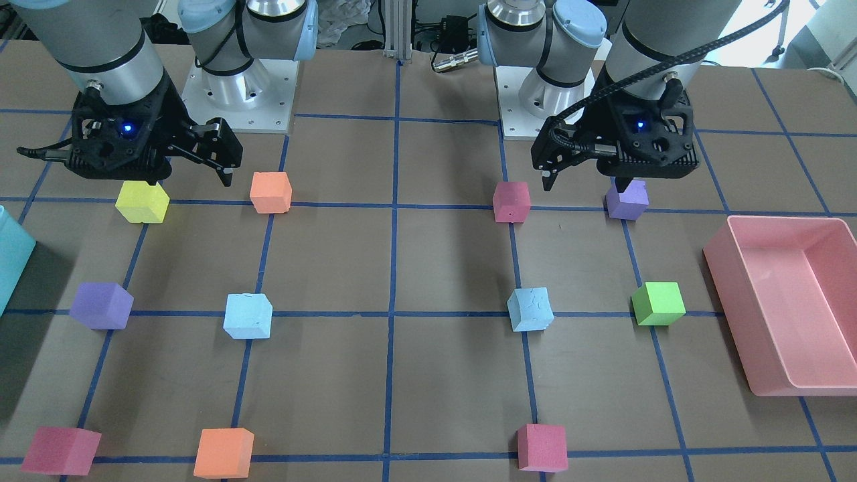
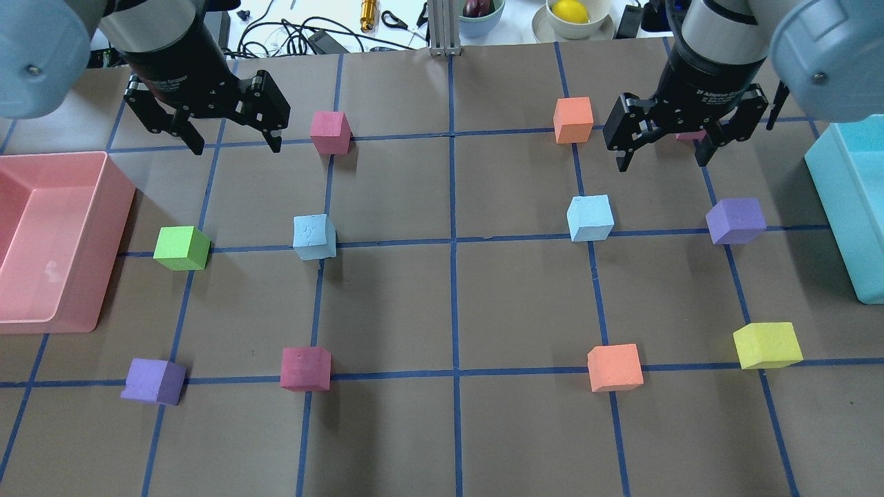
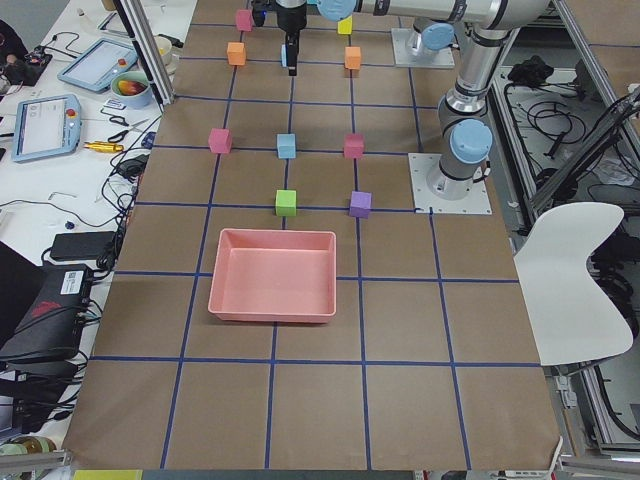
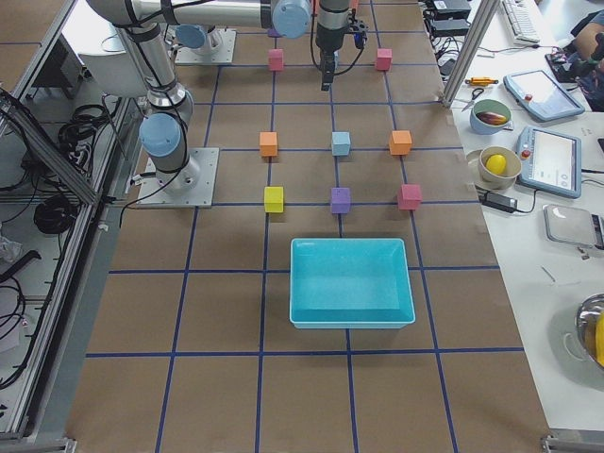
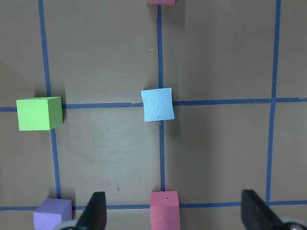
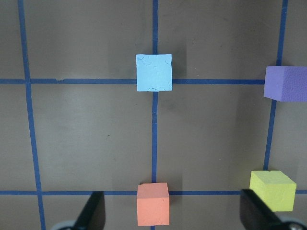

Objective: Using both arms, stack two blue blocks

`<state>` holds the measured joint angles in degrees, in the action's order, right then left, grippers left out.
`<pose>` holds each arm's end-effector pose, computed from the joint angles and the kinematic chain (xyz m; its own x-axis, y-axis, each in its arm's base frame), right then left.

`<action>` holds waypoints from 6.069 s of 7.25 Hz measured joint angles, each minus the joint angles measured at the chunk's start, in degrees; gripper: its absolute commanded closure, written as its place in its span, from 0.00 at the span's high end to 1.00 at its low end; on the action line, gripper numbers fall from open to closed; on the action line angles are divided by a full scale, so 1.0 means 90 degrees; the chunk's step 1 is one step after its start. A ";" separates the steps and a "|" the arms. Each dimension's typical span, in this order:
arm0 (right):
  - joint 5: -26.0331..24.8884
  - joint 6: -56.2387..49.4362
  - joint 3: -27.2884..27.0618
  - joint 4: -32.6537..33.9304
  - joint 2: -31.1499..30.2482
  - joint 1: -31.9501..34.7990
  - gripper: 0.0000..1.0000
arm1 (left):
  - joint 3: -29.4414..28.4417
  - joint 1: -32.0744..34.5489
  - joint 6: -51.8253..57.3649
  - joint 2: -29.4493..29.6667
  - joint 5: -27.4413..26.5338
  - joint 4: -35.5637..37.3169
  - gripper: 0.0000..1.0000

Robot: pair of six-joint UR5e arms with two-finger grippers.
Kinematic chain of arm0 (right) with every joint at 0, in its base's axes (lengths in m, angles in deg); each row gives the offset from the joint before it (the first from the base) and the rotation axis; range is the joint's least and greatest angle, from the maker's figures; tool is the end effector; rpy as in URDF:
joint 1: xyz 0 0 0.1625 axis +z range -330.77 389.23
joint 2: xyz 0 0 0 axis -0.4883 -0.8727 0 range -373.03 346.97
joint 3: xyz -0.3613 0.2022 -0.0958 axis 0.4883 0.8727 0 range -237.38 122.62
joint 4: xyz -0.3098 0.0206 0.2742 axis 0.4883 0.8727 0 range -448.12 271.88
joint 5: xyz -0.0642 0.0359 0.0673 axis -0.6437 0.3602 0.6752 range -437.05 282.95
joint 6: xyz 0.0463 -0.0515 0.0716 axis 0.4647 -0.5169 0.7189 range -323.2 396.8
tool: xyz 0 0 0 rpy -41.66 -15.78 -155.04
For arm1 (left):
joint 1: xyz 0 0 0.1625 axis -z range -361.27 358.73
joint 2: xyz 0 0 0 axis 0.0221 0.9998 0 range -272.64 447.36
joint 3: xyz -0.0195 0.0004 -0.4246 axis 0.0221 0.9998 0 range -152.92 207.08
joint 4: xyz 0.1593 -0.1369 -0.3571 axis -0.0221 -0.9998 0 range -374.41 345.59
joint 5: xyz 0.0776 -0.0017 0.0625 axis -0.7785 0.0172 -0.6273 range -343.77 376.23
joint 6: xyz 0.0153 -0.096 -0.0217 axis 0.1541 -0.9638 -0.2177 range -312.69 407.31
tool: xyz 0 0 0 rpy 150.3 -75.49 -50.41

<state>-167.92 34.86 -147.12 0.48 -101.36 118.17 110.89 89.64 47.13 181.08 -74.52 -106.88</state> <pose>0.1225 -0.5015 0.4733 -0.9998 -0.0160 0.0136 -0.0153 0.9987 0.0494 -0.1403 -0.5168 0.5039 -0.9998 0.0128 -0.0131 0.0128 0.9999 -0.0001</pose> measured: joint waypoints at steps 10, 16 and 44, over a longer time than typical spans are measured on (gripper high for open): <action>0.0019 -0.0110 -0.0045 0.0060 0.0435 -0.0031 1.00 | 0.0177 0.0007 -0.0008 -0.0012 0.0035 0.0013 1.00; 0.0126 -0.0097 -0.0072 0.1864 0.2174 -0.0032 1.00 | 0.0180 -0.0019 0.0009 -0.0003 0.0032 0.0107 1.00; 0.0916 0.3596 -0.1455 0.3950 0.2674 0.2635 0.07 | 0.0284 -0.0045 0.0057 0.0017 0.0052 0.0174 1.00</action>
<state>-159.68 67.22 -160.22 36.03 -77.29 141.89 113.44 89.23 47.64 181.23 -74.06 -105.31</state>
